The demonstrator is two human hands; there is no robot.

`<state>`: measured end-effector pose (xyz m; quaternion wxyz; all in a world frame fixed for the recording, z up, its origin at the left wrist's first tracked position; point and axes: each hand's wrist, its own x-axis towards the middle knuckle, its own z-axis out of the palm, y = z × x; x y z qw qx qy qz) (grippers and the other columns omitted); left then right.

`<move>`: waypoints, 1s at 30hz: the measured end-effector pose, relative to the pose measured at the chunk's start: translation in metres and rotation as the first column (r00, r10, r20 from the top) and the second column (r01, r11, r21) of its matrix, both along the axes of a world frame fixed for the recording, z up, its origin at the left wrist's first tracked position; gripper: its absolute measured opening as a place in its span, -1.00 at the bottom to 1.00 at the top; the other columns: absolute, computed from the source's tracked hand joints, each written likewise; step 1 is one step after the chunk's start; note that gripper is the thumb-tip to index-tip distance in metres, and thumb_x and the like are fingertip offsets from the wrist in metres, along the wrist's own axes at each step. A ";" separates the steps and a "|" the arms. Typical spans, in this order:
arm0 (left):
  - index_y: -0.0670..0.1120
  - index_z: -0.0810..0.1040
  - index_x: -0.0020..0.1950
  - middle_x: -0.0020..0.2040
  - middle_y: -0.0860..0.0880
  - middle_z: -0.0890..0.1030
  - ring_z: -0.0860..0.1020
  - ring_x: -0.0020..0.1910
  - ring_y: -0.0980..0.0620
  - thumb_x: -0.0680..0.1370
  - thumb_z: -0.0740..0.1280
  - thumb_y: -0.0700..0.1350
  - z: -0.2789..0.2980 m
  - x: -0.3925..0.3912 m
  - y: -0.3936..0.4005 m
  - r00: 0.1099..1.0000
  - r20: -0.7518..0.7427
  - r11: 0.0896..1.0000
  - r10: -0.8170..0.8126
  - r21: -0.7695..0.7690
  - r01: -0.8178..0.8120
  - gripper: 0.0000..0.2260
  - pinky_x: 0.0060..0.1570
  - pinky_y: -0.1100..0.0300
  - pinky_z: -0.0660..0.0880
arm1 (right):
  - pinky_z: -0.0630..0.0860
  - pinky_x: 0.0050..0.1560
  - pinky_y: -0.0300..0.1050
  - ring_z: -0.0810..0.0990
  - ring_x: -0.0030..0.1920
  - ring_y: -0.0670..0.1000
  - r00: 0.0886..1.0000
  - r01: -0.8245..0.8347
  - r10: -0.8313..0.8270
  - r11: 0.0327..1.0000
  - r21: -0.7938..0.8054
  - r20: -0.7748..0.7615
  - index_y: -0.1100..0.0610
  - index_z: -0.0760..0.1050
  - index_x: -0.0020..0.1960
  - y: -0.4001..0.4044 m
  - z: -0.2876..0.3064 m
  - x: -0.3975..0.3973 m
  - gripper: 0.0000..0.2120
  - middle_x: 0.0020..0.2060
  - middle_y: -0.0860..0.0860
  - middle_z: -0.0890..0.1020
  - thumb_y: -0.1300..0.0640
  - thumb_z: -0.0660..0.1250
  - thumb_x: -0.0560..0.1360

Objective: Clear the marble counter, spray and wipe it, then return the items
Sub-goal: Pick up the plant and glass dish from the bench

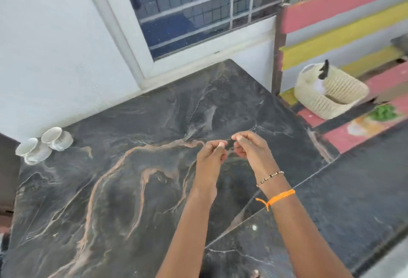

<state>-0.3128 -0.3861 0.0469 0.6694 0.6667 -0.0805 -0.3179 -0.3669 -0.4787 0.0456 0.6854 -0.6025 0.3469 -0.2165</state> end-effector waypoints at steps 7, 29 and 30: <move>-0.05 0.57 -0.10 -0.29 0.07 0.49 0.45 -0.29 0.17 0.56 0.20 -0.21 -0.003 -0.061 -0.121 0.981 0.016 0.980 -0.193 0.042 0.192 -0.83 -0.23 0.35 0.38 | 0.47 -0.25 -0.36 0.50 -0.33 -0.13 0.976 0.216 -0.216 0.976 0.009 0.020 0.06 0.52 -0.25 -0.111 -0.003 -0.077 -0.73 -0.33 -0.02 0.52 0.28 0.18 0.55; -0.16 0.53 -0.07 -0.32 0.03 0.44 0.41 -0.32 0.11 0.54 0.21 -0.18 -0.086 -0.146 -0.491 0.781 -0.092 0.741 -0.618 0.262 0.618 -0.89 -0.26 0.29 0.32 | 0.34 -0.49 -0.41 0.38 -0.48 -0.11 0.800 0.599 -0.579 0.779 0.186 -0.154 0.18 0.48 -0.27 -0.464 -0.086 -0.217 -0.71 -0.42 0.04 0.41 0.34 0.13 0.57; -0.15 0.53 -0.08 -0.32 0.03 0.45 0.41 -0.31 0.11 0.53 0.22 -0.18 -0.095 -0.150 -0.509 0.779 -0.099 0.734 -0.619 0.280 0.618 -0.89 -0.25 0.28 0.33 | 0.31 -0.53 -0.42 0.36 -0.49 -0.10 0.801 0.599 -0.575 0.775 0.204 -0.166 0.18 0.47 -0.27 -0.485 -0.095 -0.223 -0.71 -0.43 0.04 0.39 0.34 0.12 0.57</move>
